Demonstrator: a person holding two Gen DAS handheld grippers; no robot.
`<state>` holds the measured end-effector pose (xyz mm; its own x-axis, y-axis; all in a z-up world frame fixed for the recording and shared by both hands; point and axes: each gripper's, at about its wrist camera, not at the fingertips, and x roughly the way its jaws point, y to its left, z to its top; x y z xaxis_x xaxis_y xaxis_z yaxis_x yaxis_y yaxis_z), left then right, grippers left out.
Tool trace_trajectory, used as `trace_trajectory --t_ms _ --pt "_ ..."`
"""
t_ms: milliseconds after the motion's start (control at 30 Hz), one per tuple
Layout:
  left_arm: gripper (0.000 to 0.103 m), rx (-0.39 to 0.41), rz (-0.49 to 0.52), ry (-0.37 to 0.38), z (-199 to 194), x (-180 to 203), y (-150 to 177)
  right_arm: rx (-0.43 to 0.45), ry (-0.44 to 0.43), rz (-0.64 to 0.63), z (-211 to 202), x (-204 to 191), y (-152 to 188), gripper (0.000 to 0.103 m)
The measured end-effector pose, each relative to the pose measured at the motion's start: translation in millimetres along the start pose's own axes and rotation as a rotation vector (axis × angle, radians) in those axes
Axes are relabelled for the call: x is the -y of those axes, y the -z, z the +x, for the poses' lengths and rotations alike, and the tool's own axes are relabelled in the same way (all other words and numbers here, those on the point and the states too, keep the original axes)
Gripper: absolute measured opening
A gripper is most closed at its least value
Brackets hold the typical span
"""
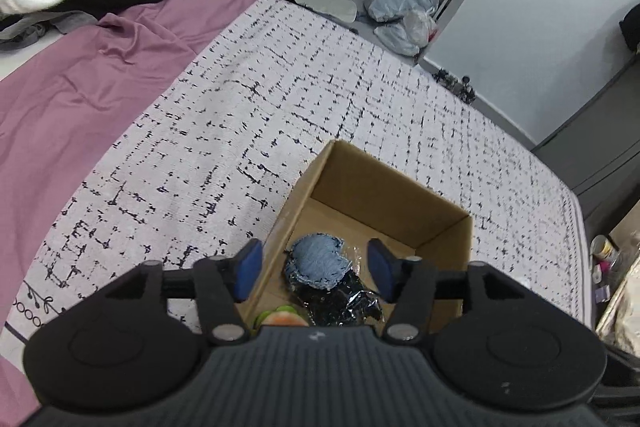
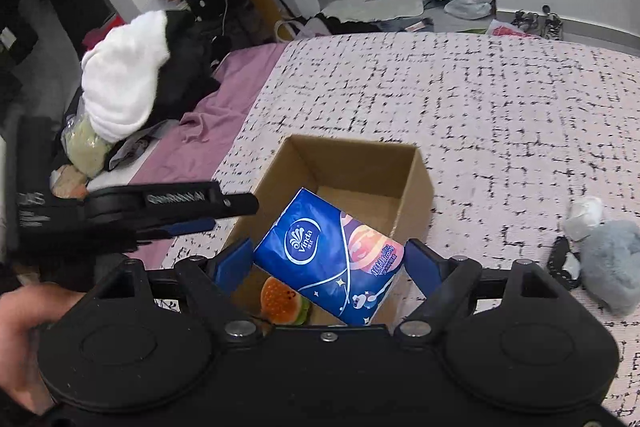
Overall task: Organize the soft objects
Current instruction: 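Carry the denim plush into the box with the left tool while the right tool drops the tissue pack in, then withdraw both open tools from the box toward the grey fluffy plush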
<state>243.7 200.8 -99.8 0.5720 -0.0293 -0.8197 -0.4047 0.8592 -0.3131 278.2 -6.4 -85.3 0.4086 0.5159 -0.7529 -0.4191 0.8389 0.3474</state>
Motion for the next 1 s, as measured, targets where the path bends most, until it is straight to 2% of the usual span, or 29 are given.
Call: trace_trajectory --t_ms 100,333,467,567,600,833,1000 --pt "0.073 0.024 -0.006 -0.012 -11 -4 2 -0.015 0.0 -0.016 7 -7 2 0.081" --pt "0.076 0.021 -0.033 -0.019 -26 -16 8 -0.054 -0.014 -0.018 22 -17 7 0.081" --pt "0.077 0.026 -0.033 -0.027 -33 -19 13 -0.099 -0.02 0.011 30 -16 10 0.086" --pt "0.079 0.035 -0.021 -0.02 -40 -18 16 -0.081 -0.019 0.025 22 -14 13 0.091" --pt "0.082 0.039 -0.017 -0.019 -42 -17 16 -0.074 -0.02 0.028 19 -14 13 0.093" --pt "0.089 0.059 0.019 -0.002 -52 -3 24 -0.051 -0.003 0.021 -4 -5 17 0.093" --pt "0.092 0.062 0.055 0.007 -57 13 32 -0.035 0.014 0.023 -19 6 23 0.098"
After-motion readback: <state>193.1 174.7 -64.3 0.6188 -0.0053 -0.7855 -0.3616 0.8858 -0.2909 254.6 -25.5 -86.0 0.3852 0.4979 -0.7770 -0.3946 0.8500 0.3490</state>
